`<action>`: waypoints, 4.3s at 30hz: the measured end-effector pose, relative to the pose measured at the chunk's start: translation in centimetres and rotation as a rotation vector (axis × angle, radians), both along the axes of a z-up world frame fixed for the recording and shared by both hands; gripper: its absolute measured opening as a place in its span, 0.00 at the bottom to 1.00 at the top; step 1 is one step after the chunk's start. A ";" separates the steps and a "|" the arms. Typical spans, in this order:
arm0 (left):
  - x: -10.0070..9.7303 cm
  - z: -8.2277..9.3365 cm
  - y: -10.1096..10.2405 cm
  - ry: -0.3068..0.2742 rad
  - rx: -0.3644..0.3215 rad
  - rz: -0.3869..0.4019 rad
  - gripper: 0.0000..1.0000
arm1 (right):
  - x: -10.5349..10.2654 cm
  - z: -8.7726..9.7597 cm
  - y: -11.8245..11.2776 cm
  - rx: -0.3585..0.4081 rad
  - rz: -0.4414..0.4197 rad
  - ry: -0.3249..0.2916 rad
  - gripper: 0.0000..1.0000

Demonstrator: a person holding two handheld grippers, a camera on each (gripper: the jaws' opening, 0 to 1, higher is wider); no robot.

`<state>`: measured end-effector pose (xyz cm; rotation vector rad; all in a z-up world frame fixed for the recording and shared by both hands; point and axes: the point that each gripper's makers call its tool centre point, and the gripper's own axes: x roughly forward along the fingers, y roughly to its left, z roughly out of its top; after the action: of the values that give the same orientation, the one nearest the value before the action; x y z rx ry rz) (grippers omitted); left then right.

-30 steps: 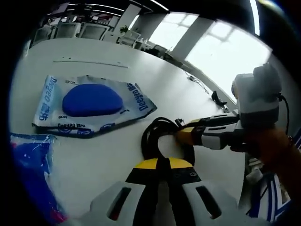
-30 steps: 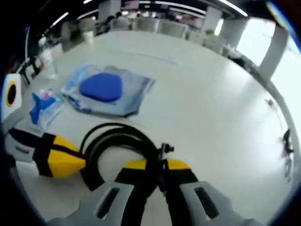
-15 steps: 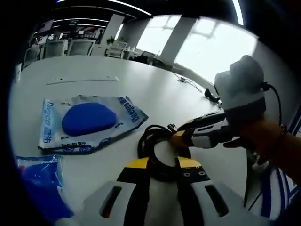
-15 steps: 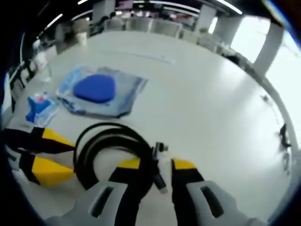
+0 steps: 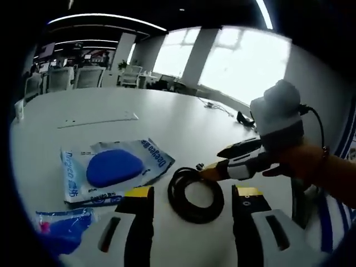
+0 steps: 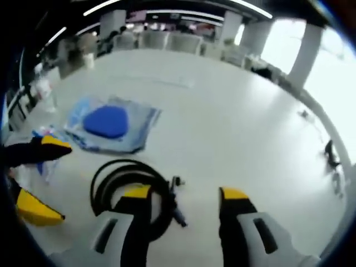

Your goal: Arrange the tabletop items into an orderly group along one side of the table until the central work area is clear of visible clutter.

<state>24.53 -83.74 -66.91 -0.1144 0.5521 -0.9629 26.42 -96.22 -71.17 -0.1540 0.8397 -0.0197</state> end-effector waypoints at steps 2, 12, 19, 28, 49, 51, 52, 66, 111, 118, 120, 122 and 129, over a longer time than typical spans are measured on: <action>0.1 0.7 0.2 -0.022 -0.006 -0.004 0.66 | 0.0 0.5 0.1 0.004 -0.002 -0.014 0.51; 0.5 3.9 2.1 -0.079 -0.062 0.018 0.93 | -0.6 2.8 2.0 0.095 -0.016 -0.071 0.74; 0.4 5.4 3.8 -0.083 -0.088 0.032 1.00 | -1.1 4.2 4.0 0.186 -0.003 -0.102 0.88; -0.2 7.4 6.4 -0.106 -0.106 0.017 1.00 | -2.3 4.9 5.8 0.222 0.037 -0.098 1.00; -0.4 9.6 12.7 -0.123 -0.112 0.063 0.99 | -5.1 7.7 13.1 0.318 0.228 -0.137 0.99; -0.6 9.6 13.3 -0.122 -0.114 0.073 0.98 | -5.4 8.1 14.1 0.317 0.262 -0.144 0.99; -0.6 9.6 13.5 -0.123 -0.117 0.075 0.98 | -5.6 8.3 14.7 0.318 0.286 -0.148 0.98; -1.4 10.0 17.3 -0.152 -0.119 0.101 0.95 | -7.8 8.6 20.7 0.368 0.516 -0.179 0.91; -2.8 9.2 25.5 -0.209 -0.093 0.230 0.84 | -13.0 1.9 30.8 0.233 0.983 -0.187 0.39; -2.8 8.9 26.2 -0.199 -0.089 0.240 0.82 | -12.8 1.6 31.7 0.135 1.056 -0.206 0.32; -2.8 8.8 26.4 -0.198 -0.086 0.241 0.81 | -12.9 1.6 31.9 0.125 1.069 -0.214 0.25; -2.8 8.7 26.6 -0.199 -0.078 0.242 0.81 | -13.1 1.4 32.1 0.135 1.077 -0.186 0.16; -2.9 8.6 26.8 -0.200 -0.087 0.243 0.82 | -12.7 1.1 32.0 0.118 1.064 -0.184 0.11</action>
<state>21.61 -56.97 -58.27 -0.1569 0.3037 -0.7510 13.74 -64.19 -70.09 -0.4634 0.4928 0.9972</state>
